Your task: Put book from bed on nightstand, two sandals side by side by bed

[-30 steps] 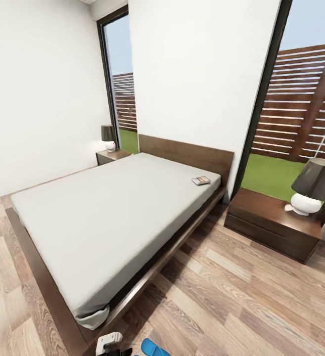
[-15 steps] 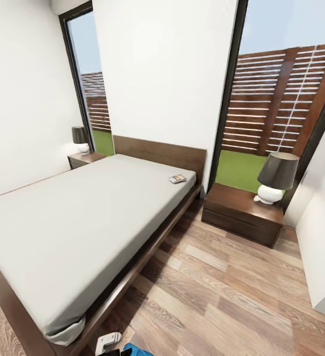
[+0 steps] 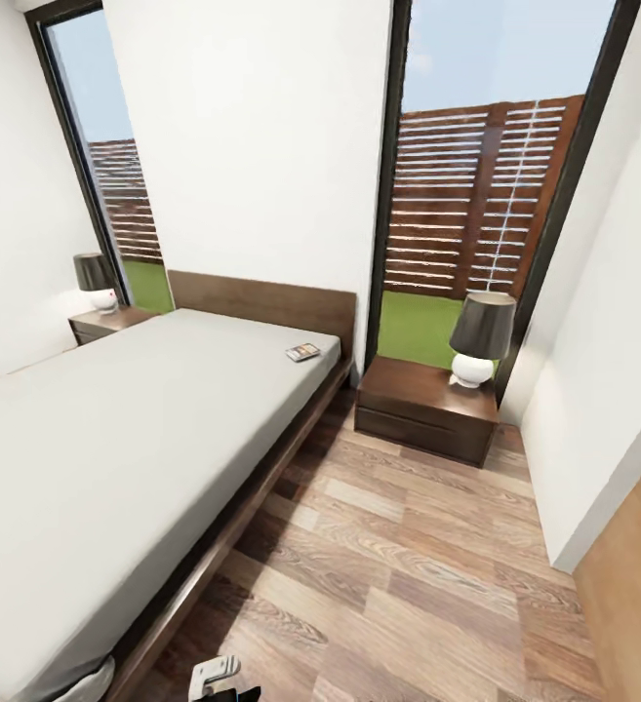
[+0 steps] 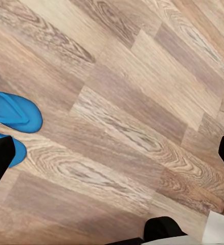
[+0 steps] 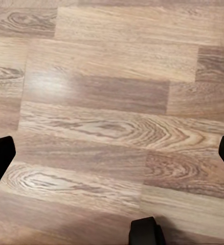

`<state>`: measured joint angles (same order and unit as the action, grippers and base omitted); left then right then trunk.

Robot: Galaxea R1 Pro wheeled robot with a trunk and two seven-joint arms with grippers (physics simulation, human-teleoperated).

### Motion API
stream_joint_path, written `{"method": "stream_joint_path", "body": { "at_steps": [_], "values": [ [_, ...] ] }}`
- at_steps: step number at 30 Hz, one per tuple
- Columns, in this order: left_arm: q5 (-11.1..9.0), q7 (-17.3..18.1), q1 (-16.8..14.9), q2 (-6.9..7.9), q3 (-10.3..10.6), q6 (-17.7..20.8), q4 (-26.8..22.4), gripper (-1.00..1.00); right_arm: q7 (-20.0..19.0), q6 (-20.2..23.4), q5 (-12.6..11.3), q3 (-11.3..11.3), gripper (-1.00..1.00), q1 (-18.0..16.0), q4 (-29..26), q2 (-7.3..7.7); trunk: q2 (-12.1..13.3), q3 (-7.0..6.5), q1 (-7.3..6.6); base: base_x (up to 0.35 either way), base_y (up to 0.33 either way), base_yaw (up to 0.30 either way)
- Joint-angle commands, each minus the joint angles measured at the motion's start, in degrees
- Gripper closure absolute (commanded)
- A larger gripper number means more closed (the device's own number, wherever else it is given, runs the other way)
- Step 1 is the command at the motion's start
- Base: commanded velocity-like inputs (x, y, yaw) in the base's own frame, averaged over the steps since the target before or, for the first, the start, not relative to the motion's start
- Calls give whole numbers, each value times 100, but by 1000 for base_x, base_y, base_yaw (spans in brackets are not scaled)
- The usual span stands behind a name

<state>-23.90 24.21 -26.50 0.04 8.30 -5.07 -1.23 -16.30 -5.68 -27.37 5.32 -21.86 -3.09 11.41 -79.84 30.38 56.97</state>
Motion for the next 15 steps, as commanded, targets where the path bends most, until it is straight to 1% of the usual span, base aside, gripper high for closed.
{"method": "stream_joint_path", "body": {
  "at_steps": [1, 11, 15],
  "values": [
    [-44, 14, -4, 2, 49, -29, 9, -100, -23, -21, -58, 48, -100, -5, 10, 0, -3, 5, 0, 0, -5, -300],
    [-44, 14, -4, 2, 49, -29, 9, -100, -23, -21, -60, 48, -100, -6, 10, -1, -3, 5, 0, 0, -4, -300],
    [-44, 14, -4, -9, 52, -29, 9, -100, -23, -21, -58, 48, -100, -8, 10, 1, -3, 5, 0, 0, -187, -300]
  ]
}}
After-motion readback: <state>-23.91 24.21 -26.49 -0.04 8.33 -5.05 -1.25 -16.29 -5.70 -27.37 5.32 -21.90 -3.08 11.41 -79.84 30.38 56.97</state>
